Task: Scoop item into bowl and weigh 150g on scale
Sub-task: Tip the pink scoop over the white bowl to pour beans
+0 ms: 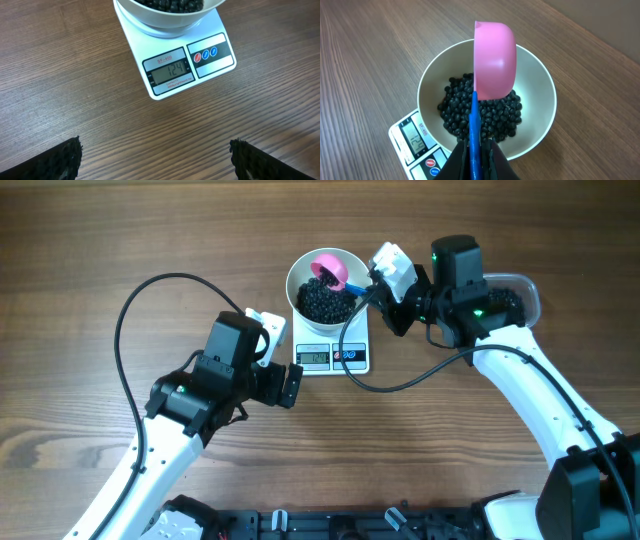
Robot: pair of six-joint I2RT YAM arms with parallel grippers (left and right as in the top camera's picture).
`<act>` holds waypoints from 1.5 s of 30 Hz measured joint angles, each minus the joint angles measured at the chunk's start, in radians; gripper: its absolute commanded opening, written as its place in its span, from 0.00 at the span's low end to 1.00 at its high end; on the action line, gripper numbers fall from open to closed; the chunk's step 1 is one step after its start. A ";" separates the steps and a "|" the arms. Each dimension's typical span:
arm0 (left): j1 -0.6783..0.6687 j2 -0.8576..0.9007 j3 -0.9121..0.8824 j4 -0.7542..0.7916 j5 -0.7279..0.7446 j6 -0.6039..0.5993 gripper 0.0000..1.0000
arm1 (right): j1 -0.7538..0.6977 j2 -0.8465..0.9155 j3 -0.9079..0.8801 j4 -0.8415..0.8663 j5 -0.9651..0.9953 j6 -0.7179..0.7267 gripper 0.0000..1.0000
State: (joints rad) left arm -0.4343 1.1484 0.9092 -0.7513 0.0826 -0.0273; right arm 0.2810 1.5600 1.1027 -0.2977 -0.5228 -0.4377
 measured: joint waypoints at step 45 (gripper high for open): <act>0.000 0.000 0.000 0.000 0.000 0.000 1.00 | 0.031 0.001 0.000 -0.032 0.035 -0.090 0.04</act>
State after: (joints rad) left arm -0.4343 1.1484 0.9092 -0.7513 0.0826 -0.0269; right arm 0.3119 1.5608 1.1023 -0.3302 -0.4877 -0.5274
